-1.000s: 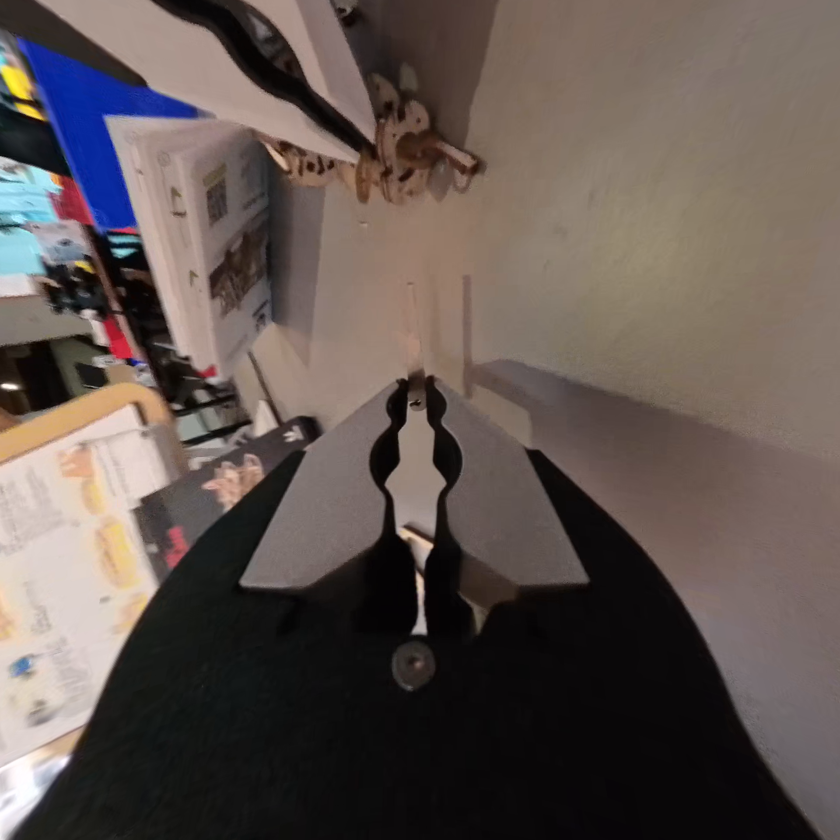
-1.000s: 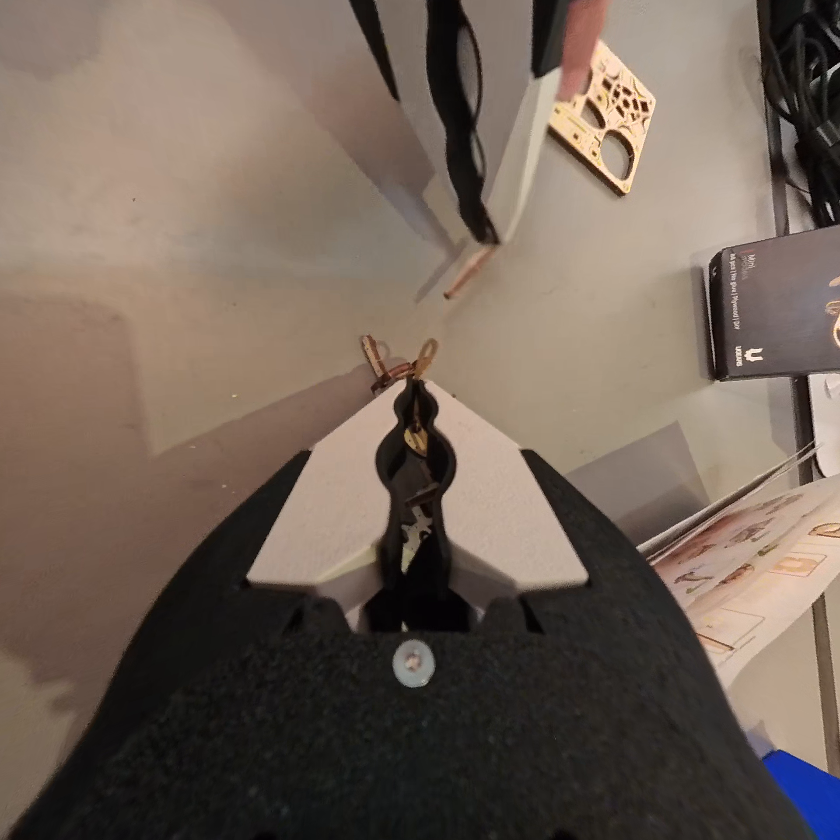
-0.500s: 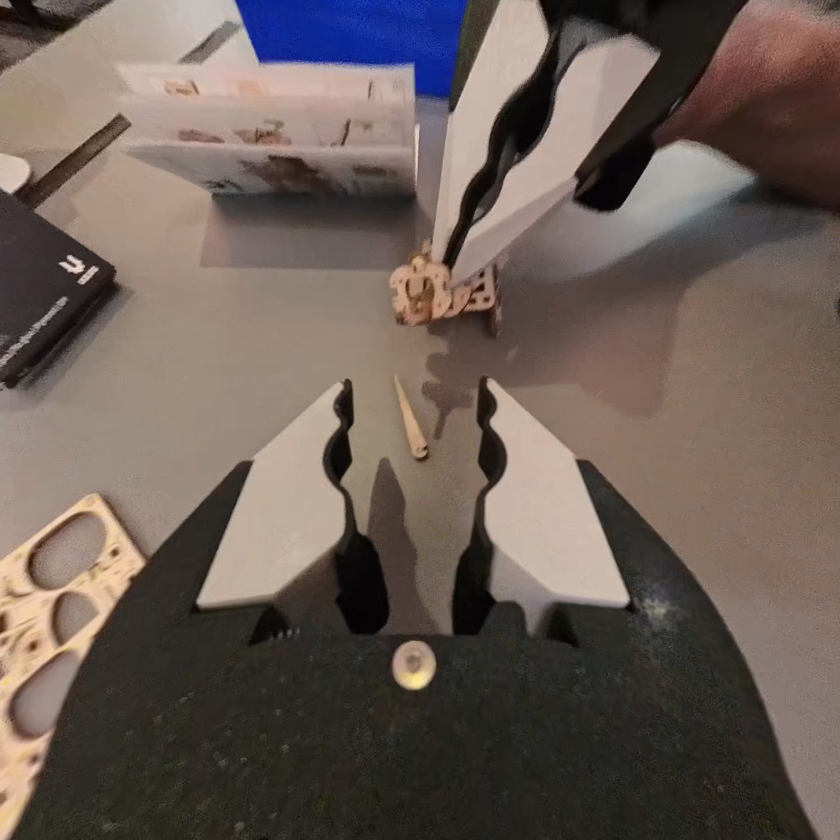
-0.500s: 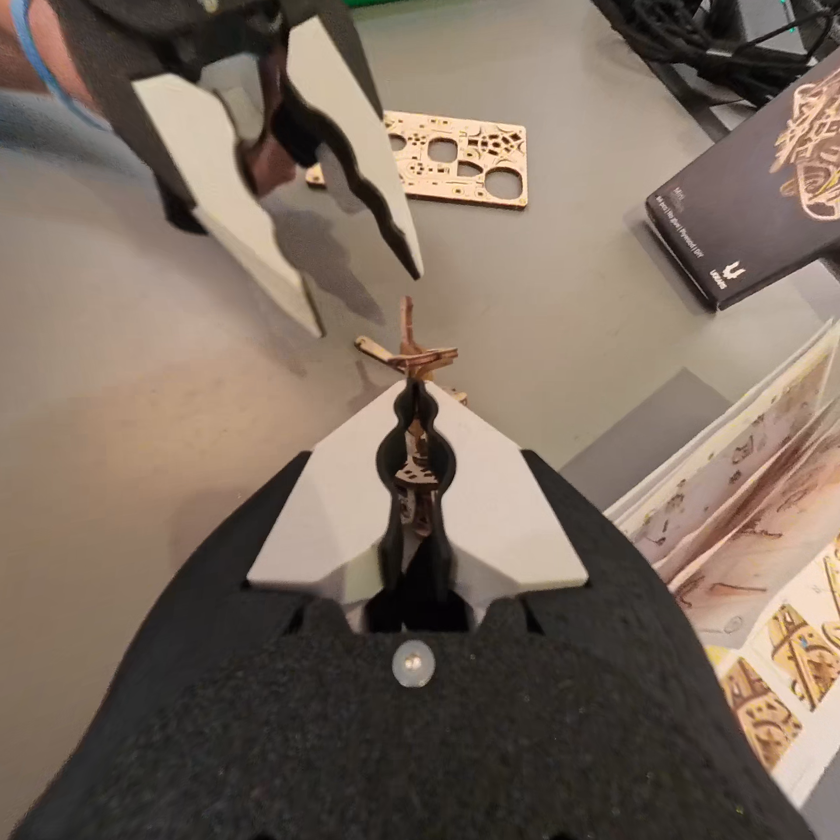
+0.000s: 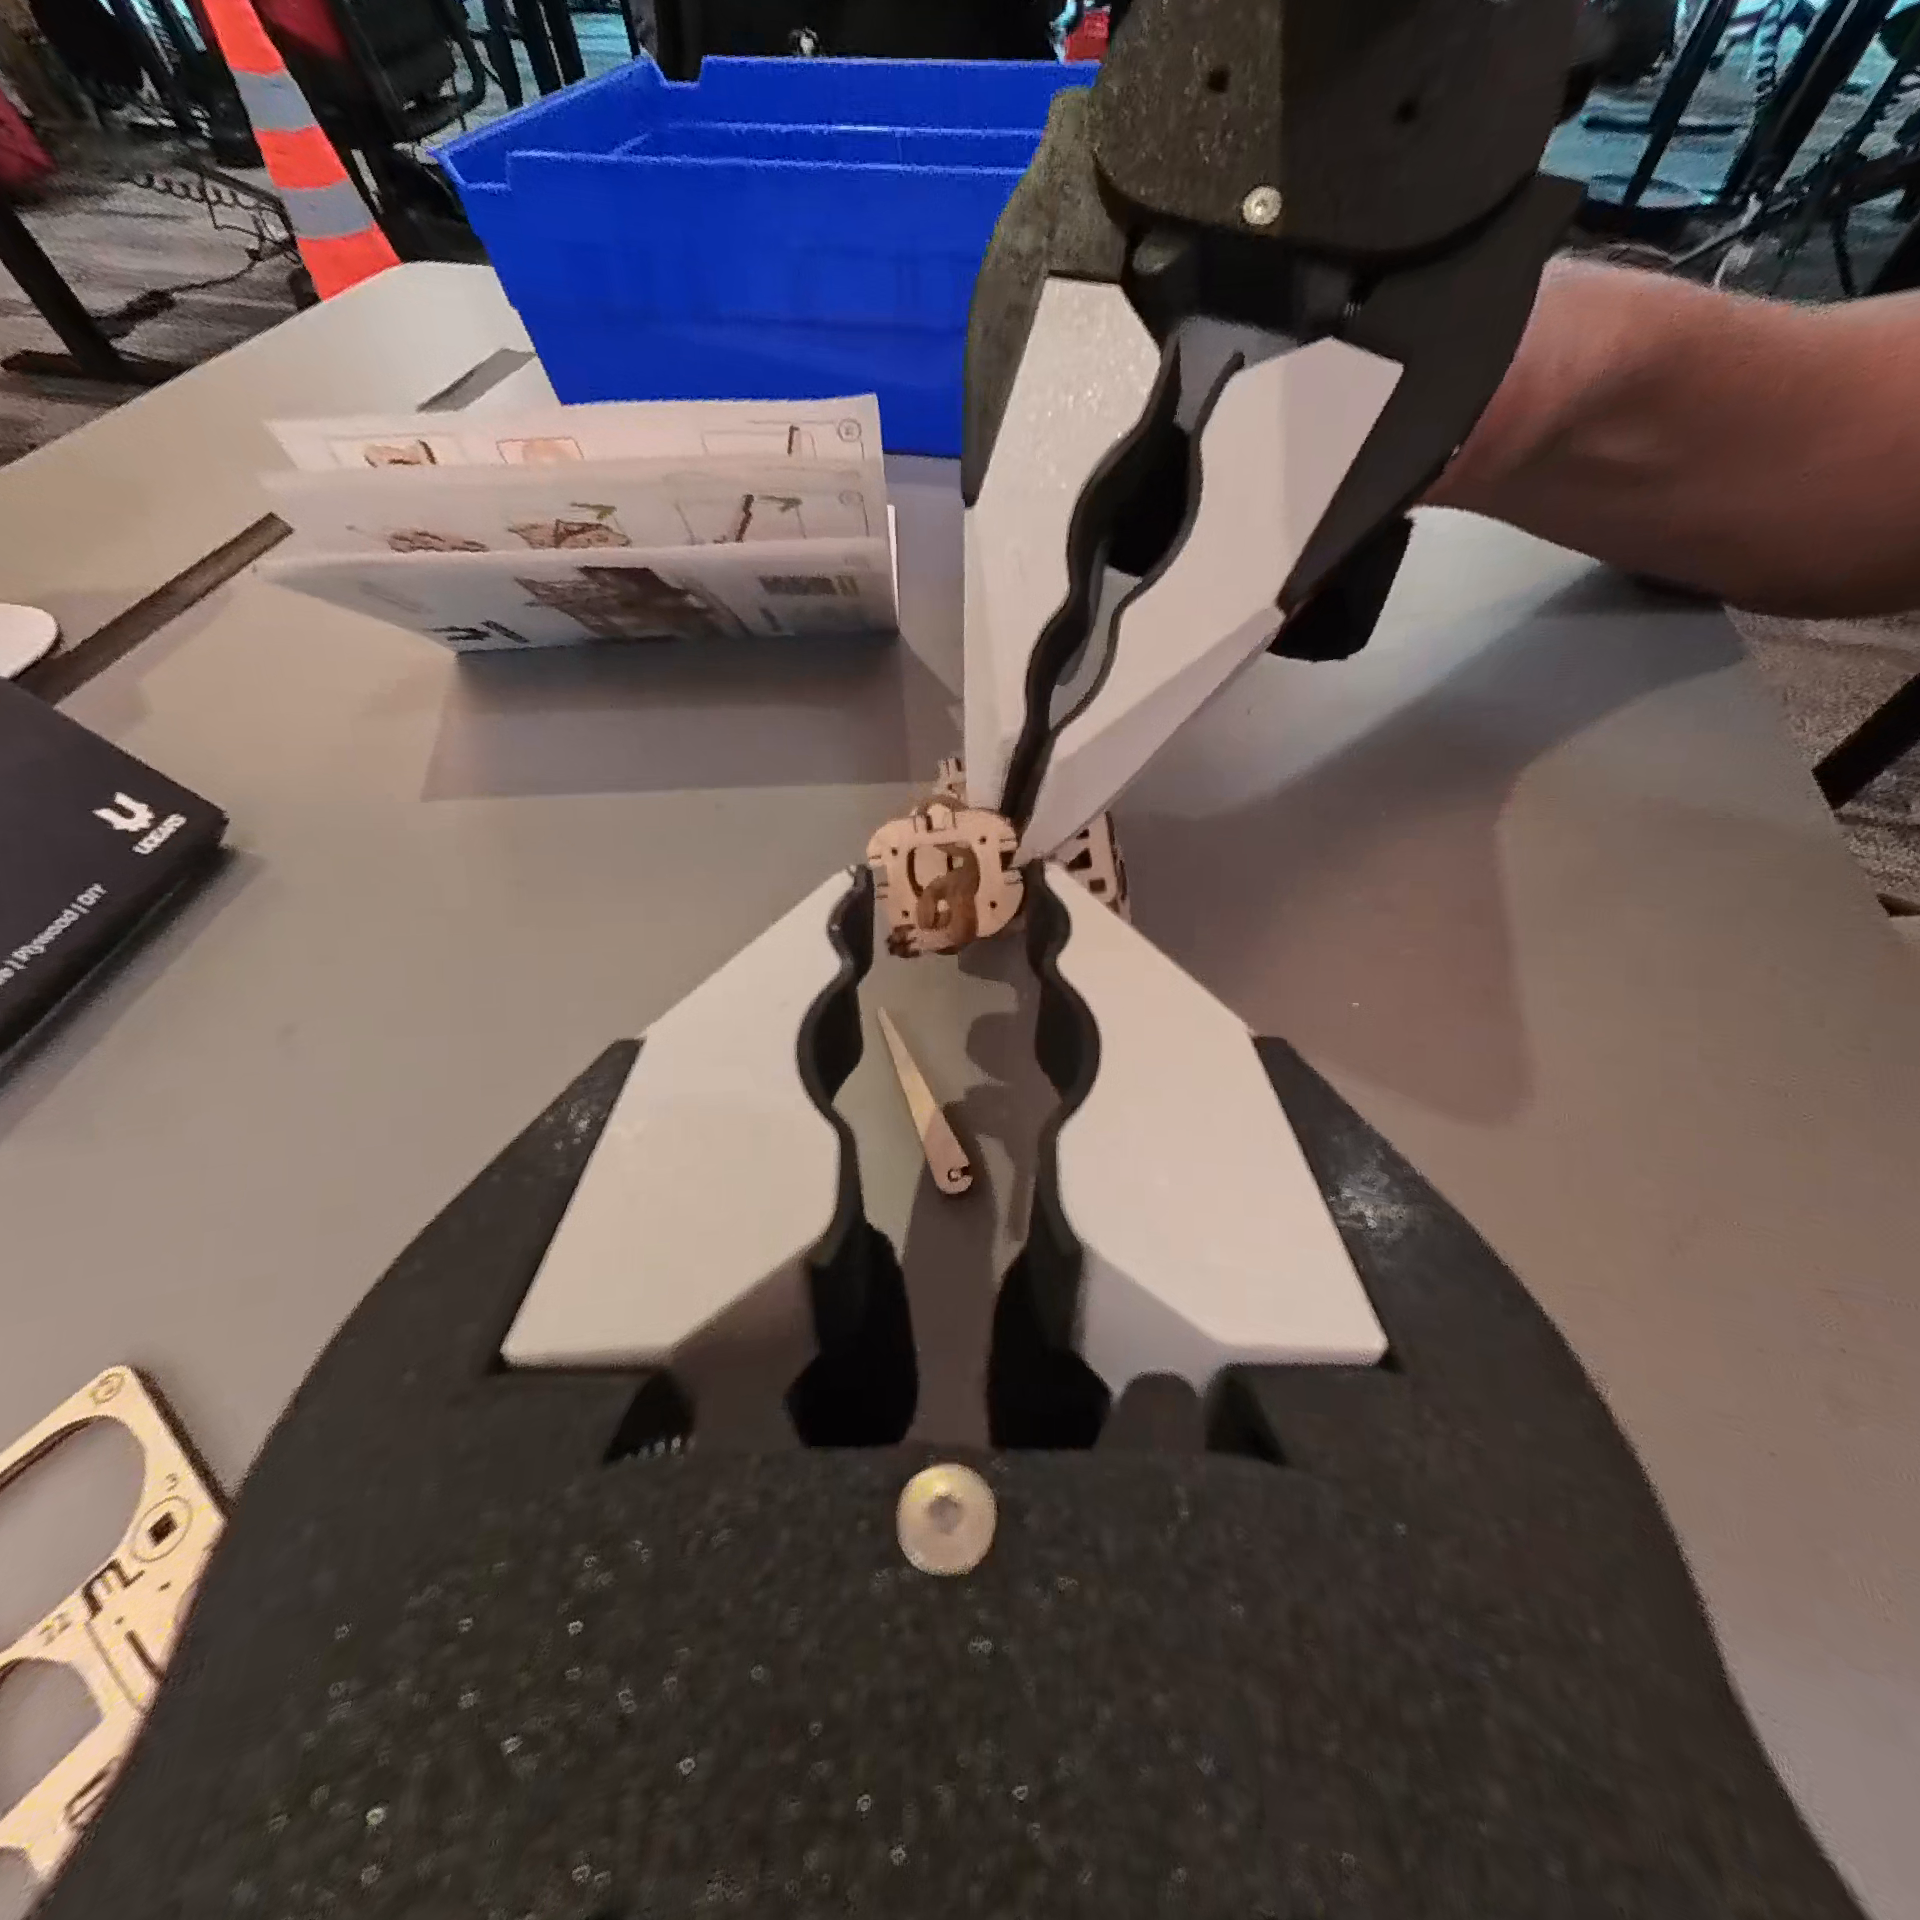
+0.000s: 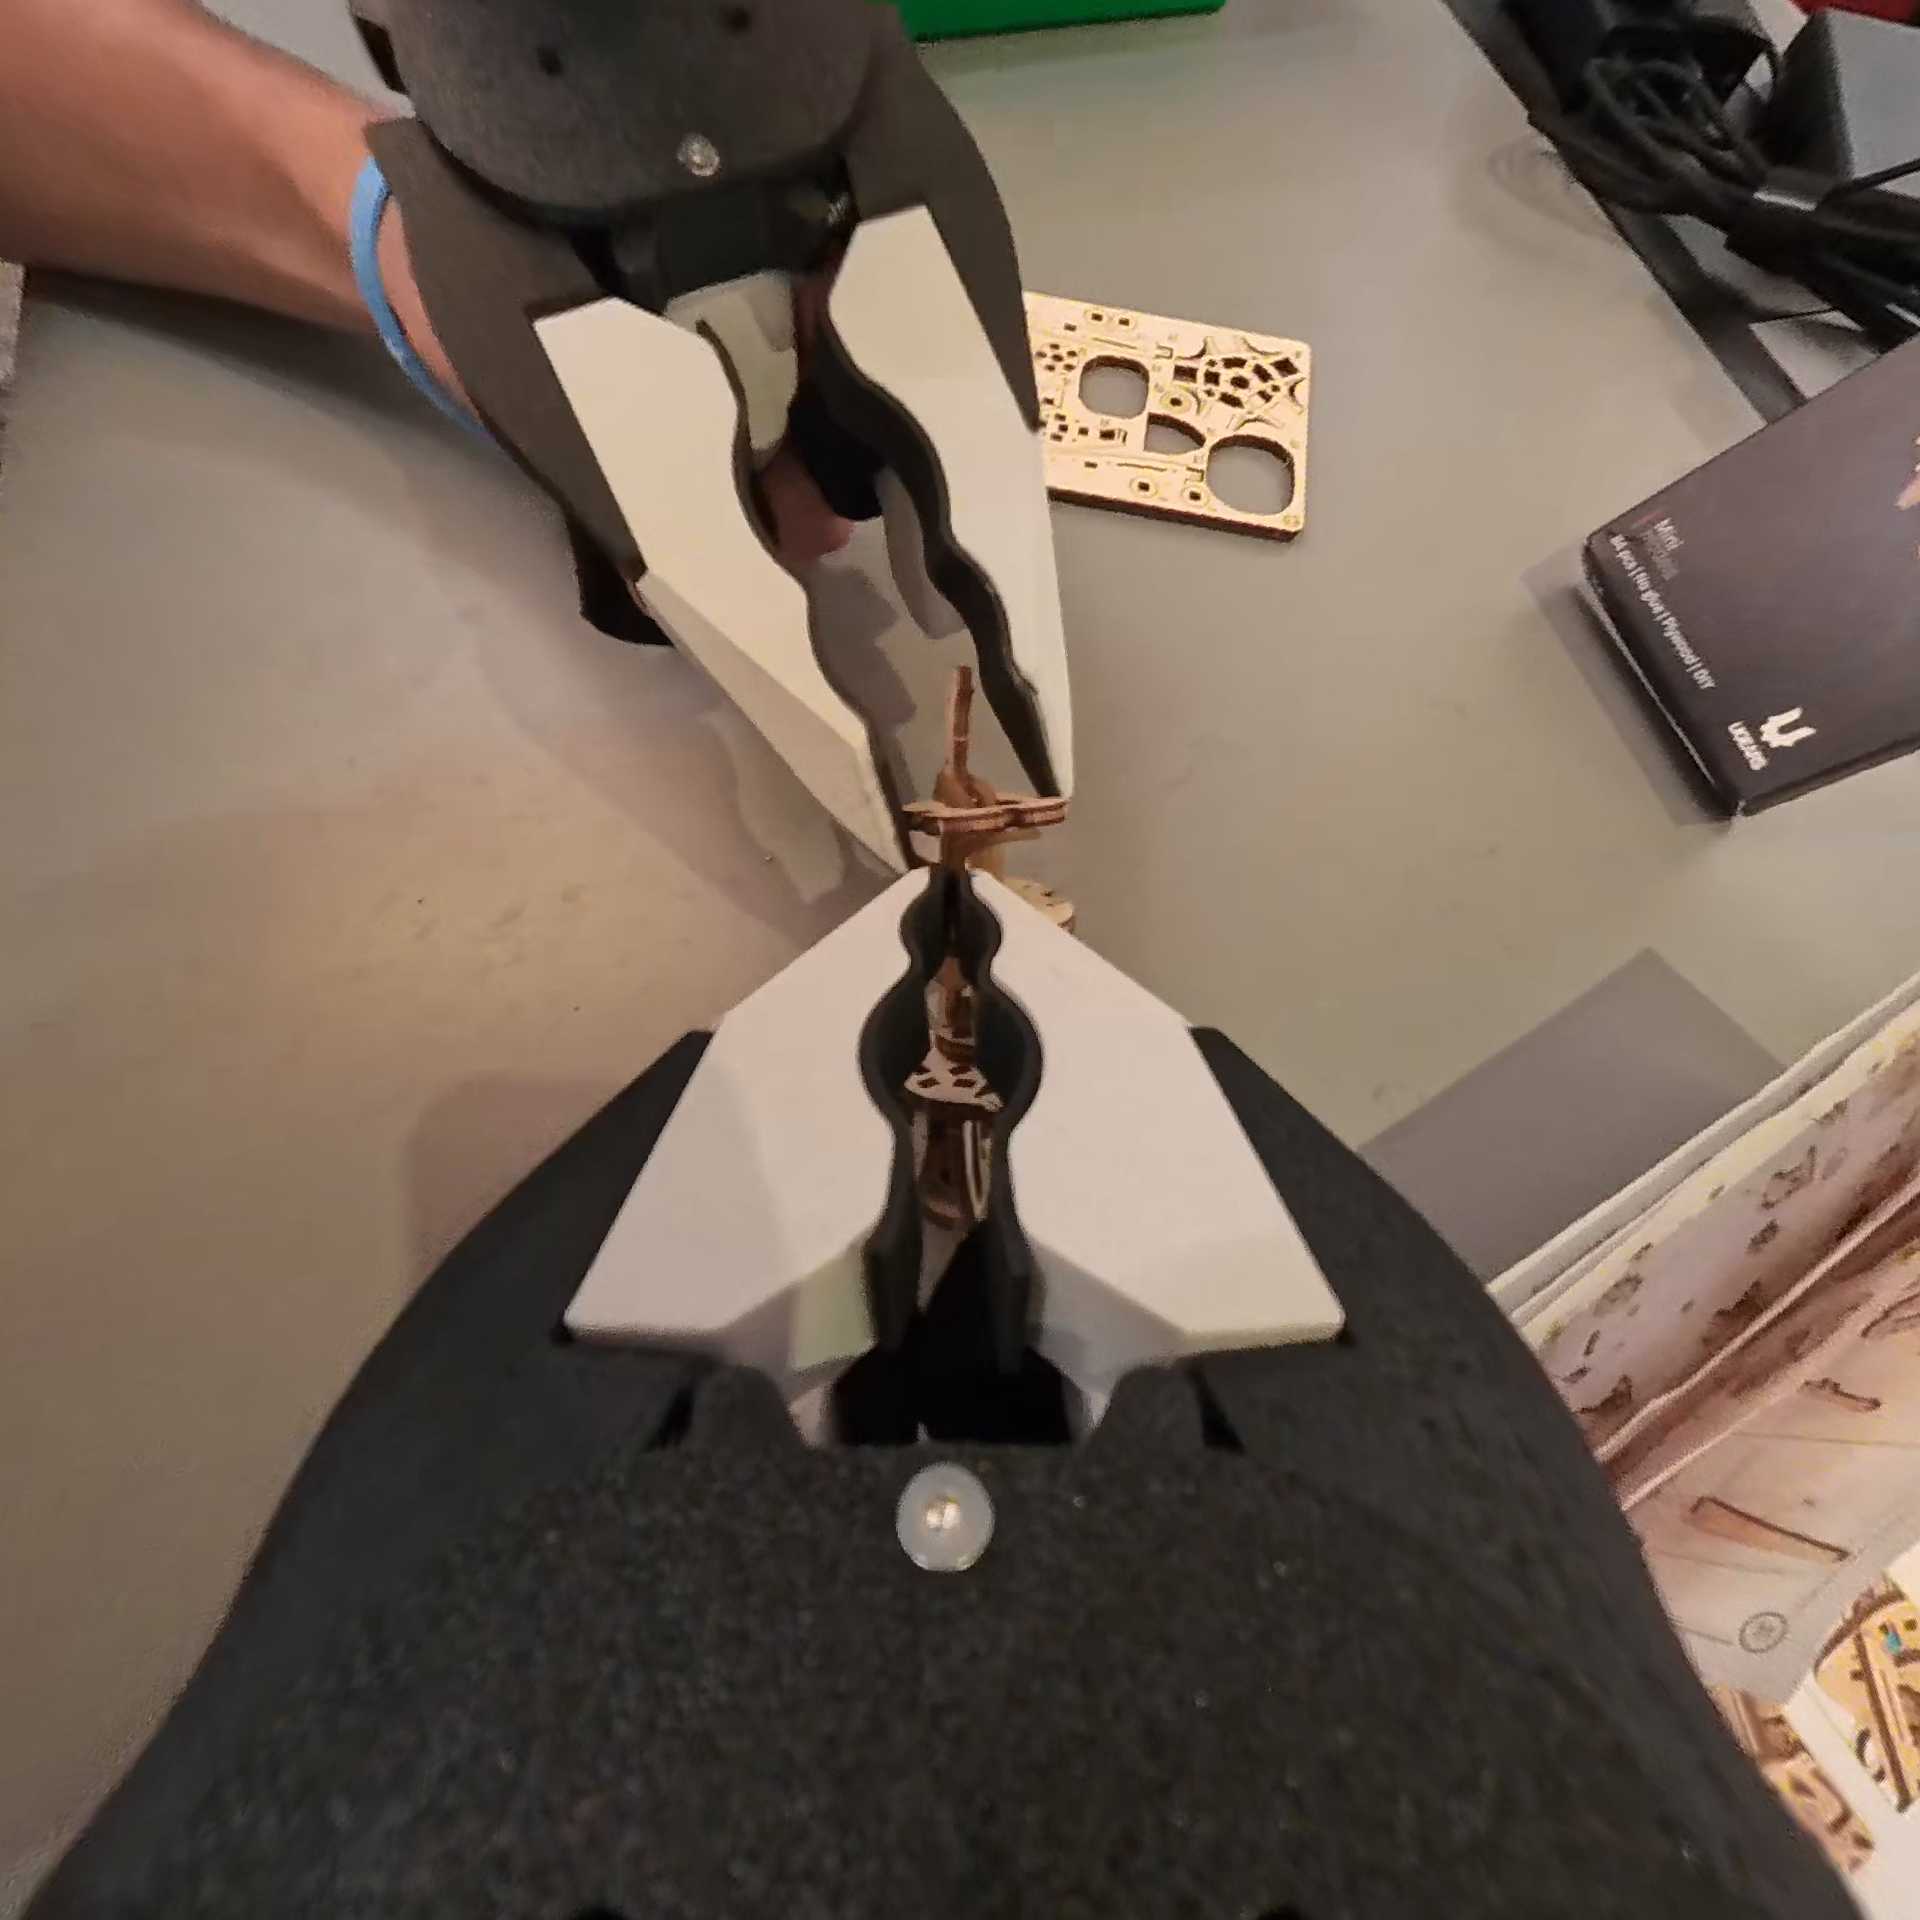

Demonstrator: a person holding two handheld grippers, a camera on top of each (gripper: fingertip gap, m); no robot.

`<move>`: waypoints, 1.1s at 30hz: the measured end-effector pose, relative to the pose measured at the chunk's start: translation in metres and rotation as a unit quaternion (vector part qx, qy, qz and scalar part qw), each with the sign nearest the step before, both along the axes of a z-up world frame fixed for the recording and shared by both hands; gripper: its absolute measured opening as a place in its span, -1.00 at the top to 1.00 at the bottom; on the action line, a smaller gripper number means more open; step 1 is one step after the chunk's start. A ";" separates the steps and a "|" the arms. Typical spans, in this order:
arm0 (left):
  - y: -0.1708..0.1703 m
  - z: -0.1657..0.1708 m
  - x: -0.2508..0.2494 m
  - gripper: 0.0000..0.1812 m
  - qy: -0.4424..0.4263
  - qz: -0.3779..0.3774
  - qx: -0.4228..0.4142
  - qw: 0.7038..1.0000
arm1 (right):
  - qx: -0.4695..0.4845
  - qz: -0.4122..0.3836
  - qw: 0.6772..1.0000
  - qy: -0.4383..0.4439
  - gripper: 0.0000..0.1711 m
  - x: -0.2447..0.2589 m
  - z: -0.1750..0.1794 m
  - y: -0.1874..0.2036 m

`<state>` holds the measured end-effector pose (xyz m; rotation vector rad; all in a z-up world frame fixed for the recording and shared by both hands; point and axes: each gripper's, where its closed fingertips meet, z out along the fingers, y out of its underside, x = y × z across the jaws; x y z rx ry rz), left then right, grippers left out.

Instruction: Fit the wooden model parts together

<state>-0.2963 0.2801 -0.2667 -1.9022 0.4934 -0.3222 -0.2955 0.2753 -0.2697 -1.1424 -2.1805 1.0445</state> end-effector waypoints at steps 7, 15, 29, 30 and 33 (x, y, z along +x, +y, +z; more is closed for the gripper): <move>-0.005 -0.002 0.007 0.70 -0.014 -0.031 -0.011 0.999 | -0.016 0.031 0.999 0.012 1.00 0.004 0.003 -0.006; -0.014 -0.003 0.020 0.70 0.042 -0.068 0.020 0.997 | -0.057 0.109 0.988 -0.093 1.00 0.019 0.001 -0.018; -0.020 -0.004 0.027 0.70 0.044 -0.102 0.023 0.994 | -0.073 0.205 0.970 -0.110 1.00 0.026 -0.001 -0.026; -0.021 -0.004 0.027 0.70 0.042 -0.102 0.021 0.994 | -0.070 0.199 0.972 -0.104 1.00 0.026 -0.001 -0.026; -0.020 -0.004 0.026 0.70 0.038 -0.100 0.019 0.994 | -0.072 0.185 0.976 -0.093 1.00 0.025 0.000 -0.025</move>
